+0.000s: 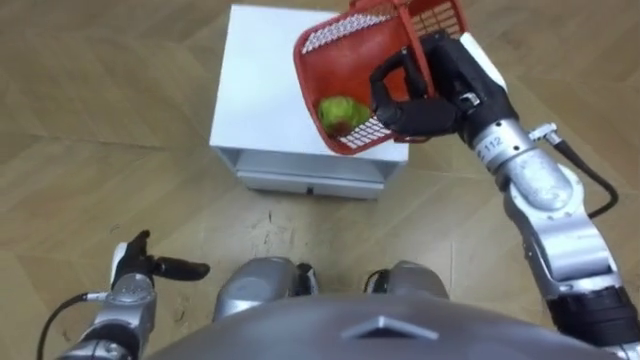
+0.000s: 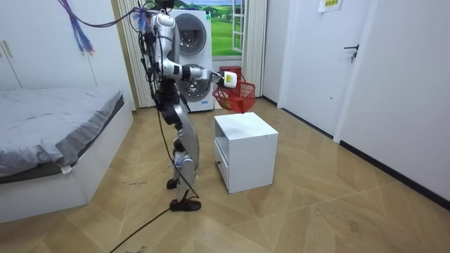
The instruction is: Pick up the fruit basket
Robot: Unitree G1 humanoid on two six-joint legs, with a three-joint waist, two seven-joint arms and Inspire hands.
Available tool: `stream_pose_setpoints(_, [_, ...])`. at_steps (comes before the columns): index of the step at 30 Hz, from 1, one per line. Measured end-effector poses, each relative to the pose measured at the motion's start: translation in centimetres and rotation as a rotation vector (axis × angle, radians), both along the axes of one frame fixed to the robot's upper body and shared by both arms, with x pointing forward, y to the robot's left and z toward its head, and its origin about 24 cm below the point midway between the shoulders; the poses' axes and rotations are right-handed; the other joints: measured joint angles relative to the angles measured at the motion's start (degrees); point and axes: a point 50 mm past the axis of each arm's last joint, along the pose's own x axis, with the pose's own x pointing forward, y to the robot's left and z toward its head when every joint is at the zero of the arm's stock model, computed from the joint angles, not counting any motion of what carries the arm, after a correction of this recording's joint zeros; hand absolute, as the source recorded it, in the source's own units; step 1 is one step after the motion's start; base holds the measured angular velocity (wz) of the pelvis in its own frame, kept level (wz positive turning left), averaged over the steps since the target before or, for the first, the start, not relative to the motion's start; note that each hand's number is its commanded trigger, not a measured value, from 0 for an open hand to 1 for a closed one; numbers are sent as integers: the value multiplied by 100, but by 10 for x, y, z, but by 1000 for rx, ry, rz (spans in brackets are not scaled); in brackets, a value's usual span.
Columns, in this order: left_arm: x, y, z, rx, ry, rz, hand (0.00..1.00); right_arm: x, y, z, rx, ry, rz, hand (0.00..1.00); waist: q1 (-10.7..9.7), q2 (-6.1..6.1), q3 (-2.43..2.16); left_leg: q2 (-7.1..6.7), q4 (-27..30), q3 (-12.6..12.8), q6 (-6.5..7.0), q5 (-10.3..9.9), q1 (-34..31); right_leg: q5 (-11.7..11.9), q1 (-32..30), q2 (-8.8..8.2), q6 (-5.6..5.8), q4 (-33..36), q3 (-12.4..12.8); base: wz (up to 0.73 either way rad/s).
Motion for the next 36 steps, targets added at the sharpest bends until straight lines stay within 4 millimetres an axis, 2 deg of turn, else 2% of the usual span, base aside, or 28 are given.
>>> stream_pose_setpoints(1, [-2,0,0,0,2,1,0,0,0,0,1,4,-3,100,0,-7,-20,54,-31,11,-16,3,28,22,81,55,-30,-115,-45,3])
stream_pose_setpoints(2, [-6,2,-1,2,8,10,0,0,1,0,5,1,-4,100,37,-16,-21,148,-116,38,-68,17,103,89,230,169,-120,-313,-85,-7])
stream_pose_setpoints(5, [-25,5,-2,6,46,43,0,0,0,0,6,1,-5,100,26,-44,-27,316,-518,42,-180,85,401,252,607,416,-188,-908,-137,-8])
stream_pose_setpoints(8, [-38,7,-4,6,79,69,0,0,1,1,8,-1,-5,100,26,-63,-38,393,-731,48,-222,110,587,361,880,547,-225,-1324,-180,-4])
stream_pose_setpoints(11, [-45,7,-5,4,90,91,0,0,1,1,9,-2,-4,100,37,-63,-37,409,-872,46,-238,120,719,408,1051,633,-217,-1565,-180,0])
stream_pose_setpoints(17, [-40,6,-4,0,78,88,0,0,5,0,40,5,3,100,51,-76,-32,392,-1028,-53,-239,121,765,420,1148,655,-207,-1770,-197,3])
stream_pose_setpoints(20, [-37,2,-5,-9,71,85,0,-2,10,-4,47,23,26,100,59,-92,-15,384,-1073,-55,-239,121,784,434,1202,664,-185,-1891,-199,1])
stream_pose_setpoints(21, [-34,1,-5,-12,64,81,0,-2,12,-4,49,26,33,100,61,-103,6,381,-1076,-64,-239,121,766,434,1189,664,-184,-1896,-200,0])
stream_pose_setpoints(25, [-21,0,-4,-17,30,75,0,5,14,-13,45,55,39,100,47,-148,3,381,-1063,-69,-239,121,589,434,1020,662,-185,-1889,-210,1])
stream_pose_setpoints(28, [-14,-1,-3,-19,10,60,0,9,14,-31,32,123,25,100,46,-165,4,381,-1040,-56,-239,121,465,442,905,661,-196,-1886,-220,1])
stream_pose_setpoints(30, [-9,-2,-2,-29,2,50,0,6,8,-50,9,204,-2,100,55,-172,4,372,-955,-51,-239,121,389,444,894,643,-200,-1884,-255,11])
stream_pose_setpoints(32, [-9,-2,-2,-36,3,47,0,6,6,-54,-7,222,-15,100,60,-184,3,367,-878,-48,-239,121,281,452,811,630,-212,-1875,-244,5])
stream_pose_setpoints(33, [-8,-1,-2,-38,0,42,0,8,7,-55,-4,219,-22,100,11,-292,81,302,-154,9,-261,115,-173,503,819,480,-260,-1936,-49,22])
stream_pose_setpoints(34, [-5,0,-1,-43,-8,33,0,9,8,-56,2,219,-29,100,8,-393,139,243,332,113,-366,40,-558,517,861,380,-250,-2013,236,55])
stream_pose_setpoints(35, [-1,-4,-1,-53,-21,0,0,8,4,-58,-5,222,-48,100,5,-453,148,184,-48,103,-389,87,-1150,528,807,319,-227,-2068,453,58])
stream_pose_setpoints(36, [2,-7,0,-55,-36,-37,0,10,-3,-58,-30,220,-65,100,88,-291,91,409,-454,199,-25,1006,-1722,398,633,449,-58,-1903,395,40])
